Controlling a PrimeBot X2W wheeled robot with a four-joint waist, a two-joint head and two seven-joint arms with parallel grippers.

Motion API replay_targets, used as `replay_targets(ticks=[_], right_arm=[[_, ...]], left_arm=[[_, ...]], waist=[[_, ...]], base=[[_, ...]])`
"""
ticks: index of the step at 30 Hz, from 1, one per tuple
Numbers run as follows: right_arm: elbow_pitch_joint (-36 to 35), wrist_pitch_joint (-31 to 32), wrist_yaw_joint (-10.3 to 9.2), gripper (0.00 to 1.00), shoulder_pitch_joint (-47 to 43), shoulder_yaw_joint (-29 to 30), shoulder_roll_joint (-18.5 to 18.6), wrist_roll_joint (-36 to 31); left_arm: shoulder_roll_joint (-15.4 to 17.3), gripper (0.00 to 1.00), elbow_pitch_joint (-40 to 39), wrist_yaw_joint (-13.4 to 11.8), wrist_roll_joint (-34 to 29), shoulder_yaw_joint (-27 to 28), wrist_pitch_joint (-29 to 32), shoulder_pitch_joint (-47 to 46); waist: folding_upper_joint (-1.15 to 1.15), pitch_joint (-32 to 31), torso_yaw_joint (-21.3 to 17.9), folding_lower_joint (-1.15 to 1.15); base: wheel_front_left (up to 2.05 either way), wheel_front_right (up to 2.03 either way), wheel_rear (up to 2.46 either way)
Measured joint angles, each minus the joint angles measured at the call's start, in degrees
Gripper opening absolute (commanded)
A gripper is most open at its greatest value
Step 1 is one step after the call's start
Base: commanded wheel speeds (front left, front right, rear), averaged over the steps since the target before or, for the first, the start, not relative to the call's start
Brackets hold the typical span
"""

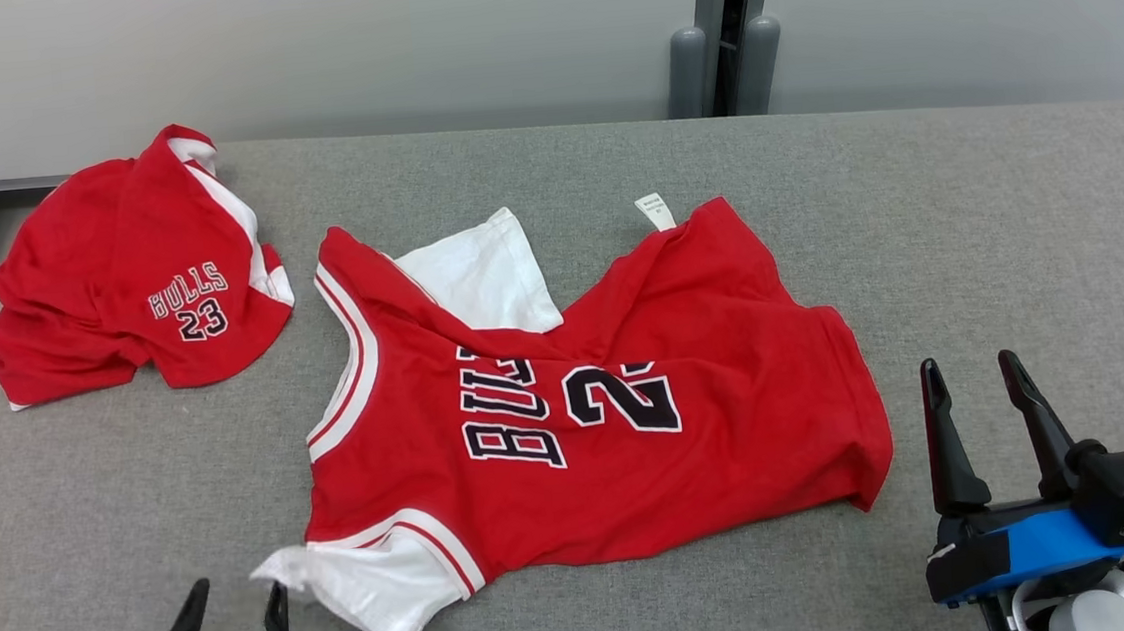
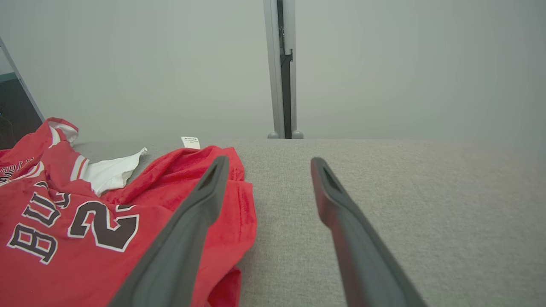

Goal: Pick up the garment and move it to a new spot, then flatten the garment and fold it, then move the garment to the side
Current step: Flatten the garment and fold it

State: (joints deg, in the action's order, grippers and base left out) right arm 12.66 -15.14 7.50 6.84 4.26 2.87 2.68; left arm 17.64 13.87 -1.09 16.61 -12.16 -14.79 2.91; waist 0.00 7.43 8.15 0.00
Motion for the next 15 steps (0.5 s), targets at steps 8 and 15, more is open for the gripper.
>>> replay_targets(ticks=[8,15], right_arm=[[-0.08,0.00,0.00,1.00,0.02,-0.19,-0.01,-0.23],[-0.12,0.00,0.00,1.00,0.13,-0.57,-0.01,-0.24]], left_arm=[[-2.38,1.00,-8.77,0.35,-1.56,3.13,-0.20,-2.82],[-6.33,1.00,-9.70,2.32,-2.77,4.20,-0.21,-8.05]], waist=[[0.00,-0.34,-0.96,0.00],[0.00,0.13,-3.04,0.00]], base=[[0.00,0.00,0.00],[0.00,0.00,0.00]])
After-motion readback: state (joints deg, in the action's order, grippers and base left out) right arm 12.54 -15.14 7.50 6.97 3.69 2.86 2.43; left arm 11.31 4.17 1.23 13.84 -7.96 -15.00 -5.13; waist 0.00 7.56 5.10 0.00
